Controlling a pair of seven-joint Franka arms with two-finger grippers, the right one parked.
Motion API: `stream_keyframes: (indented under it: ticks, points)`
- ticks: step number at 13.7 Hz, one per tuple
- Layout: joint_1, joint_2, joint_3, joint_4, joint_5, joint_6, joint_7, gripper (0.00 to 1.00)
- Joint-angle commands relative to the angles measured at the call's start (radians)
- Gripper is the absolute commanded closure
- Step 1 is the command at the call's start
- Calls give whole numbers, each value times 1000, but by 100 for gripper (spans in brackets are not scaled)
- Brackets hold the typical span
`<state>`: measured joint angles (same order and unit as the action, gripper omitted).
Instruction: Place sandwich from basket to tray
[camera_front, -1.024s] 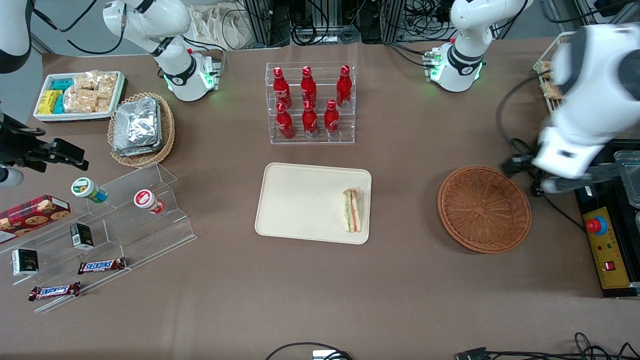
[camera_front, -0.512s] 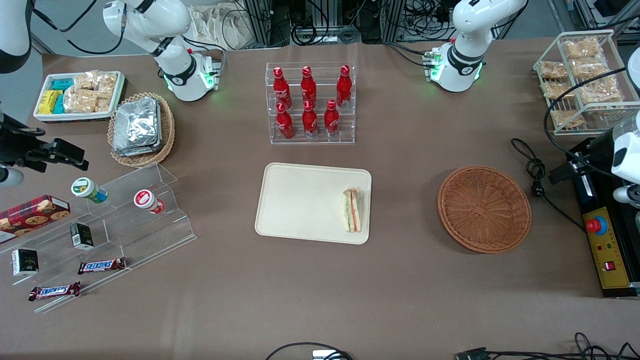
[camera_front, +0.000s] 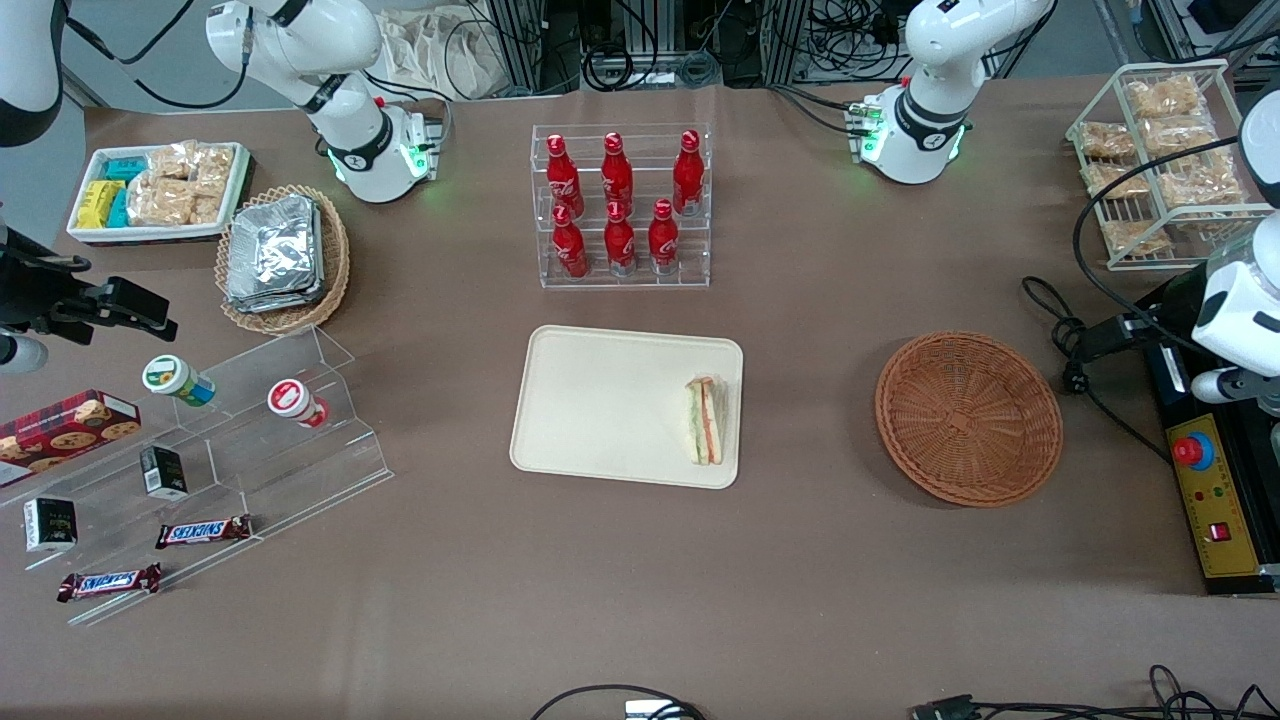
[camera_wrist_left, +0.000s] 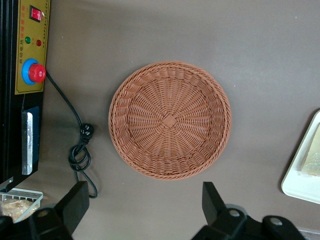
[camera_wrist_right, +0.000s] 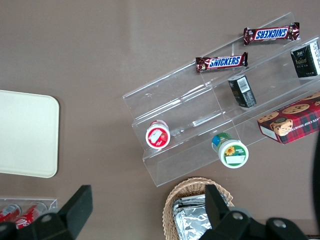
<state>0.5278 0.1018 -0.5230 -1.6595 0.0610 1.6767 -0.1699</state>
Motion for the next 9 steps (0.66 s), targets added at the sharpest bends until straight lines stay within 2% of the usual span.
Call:
stream_keyframes:
  ticks: [1,3,4,6,9]
  points:
    - [-110,-7,103,23,-4,-22,24,0]
    - [-266,-10,286,26,-13,-23,27,0]
    - [-320,-13,341,26,-13,-23,27,0]
    - [-376,-13,376,26,-12,-26,11,0]
    - [-374,10,373,85,-7,-76,9,0]
